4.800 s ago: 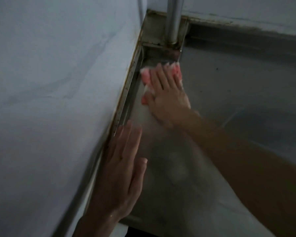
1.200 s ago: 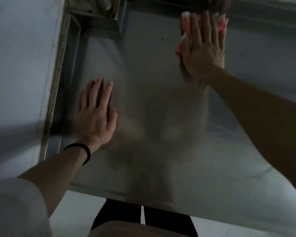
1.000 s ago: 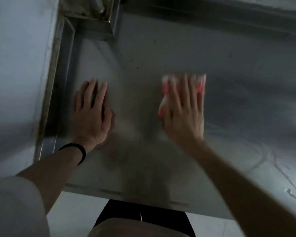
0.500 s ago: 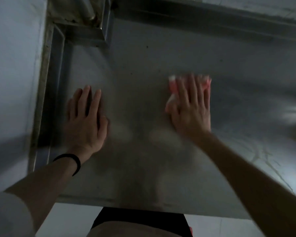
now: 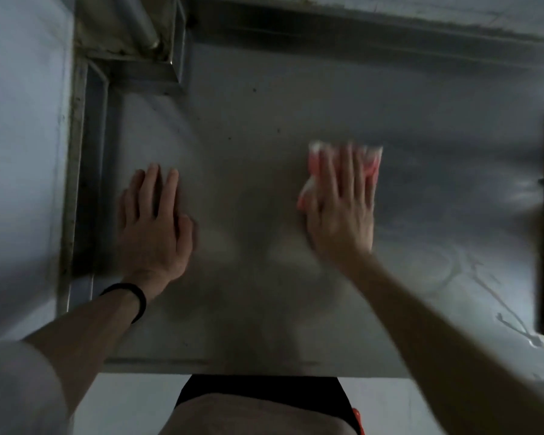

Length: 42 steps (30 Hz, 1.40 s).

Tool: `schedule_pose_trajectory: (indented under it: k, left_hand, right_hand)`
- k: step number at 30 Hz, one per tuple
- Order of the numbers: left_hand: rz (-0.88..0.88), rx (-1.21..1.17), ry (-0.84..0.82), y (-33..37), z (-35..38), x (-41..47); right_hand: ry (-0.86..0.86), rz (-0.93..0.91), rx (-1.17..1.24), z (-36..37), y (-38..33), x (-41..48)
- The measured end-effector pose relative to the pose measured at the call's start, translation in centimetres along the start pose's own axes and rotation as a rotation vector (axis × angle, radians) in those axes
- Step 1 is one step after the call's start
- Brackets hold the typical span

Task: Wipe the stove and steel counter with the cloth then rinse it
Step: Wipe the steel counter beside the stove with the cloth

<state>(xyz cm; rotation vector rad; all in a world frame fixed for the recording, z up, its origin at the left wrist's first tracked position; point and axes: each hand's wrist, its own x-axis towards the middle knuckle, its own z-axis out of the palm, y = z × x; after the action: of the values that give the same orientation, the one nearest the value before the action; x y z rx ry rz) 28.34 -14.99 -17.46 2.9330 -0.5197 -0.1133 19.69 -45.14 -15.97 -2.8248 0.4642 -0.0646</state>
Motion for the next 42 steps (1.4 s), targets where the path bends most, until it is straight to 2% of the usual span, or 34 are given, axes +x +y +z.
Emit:
schedule_pose_trajectory:
  k: [4, 7, 13, 16, 19, 23, 25, 28, 33, 39, 42]
  left_hand:
    - [0.003, -0.028, -0.048, 0.5, -0.7, -0.1]
    - [-0.072, -0.106, -0.034, 2.2, -1.5, 0.5]
    - [0.125, -0.152, -0.079, 12.4, -1.4, 1.7]
    - [0.126, -0.18, -0.102, 17.7, -0.3, 1.9]
    - [0.101, -0.145, -0.134, 20.4, 0.8, 2.2]
    - [0.06, -0.098, -0.154, 21.5, 1.7, 2.5]
    - [0.059, -0.072, -0.143, 21.7, 1.9, 2.3]
    - [0.075, -0.019, -0.107, 21.7, 2.5, 1.9]
    - [0.107, 0.051, -0.046, 21.4, 3.5, 1.8]
    - [0.089, 0.047, -0.049, 21.7, 3.5, 2.0]
    - [0.094, 0.053, -0.045, 21.6, 3.4, 2.0]
  right_hand:
    - [-0.125, 0.09, 0.043, -0.3, -2.6, -17.3]
    - [-0.215, 0.088, 0.039, 0.0, -4.8, -25.3]
    - [-0.267, -0.053, 0.128, 1.4, -8.9, -22.0]
    - [-0.25, -0.079, 0.187, 1.2, -7.9, -21.4]
    - [-0.204, 0.01, 0.152, -0.1, -3.3, -23.1]
    - [-0.183, 0.081, 0.037, -3.4, 6.4, -25.4]
    - [-0.221, 0.073, 0.023, -4.7, 10.1, -25.9]
    - [-0.313, 0.016, -0.004, -4.9, 11.8, -25.6]
    - [-0.287, -0.071, 0.046, -3.9, 11.4, -19.0]
    - [-0.076, -0.016, 0.001, -2.8, 11.2, 3.5]
    - [-0.085, 0.054, 0.018, -2.6, 12.5, 13.0]
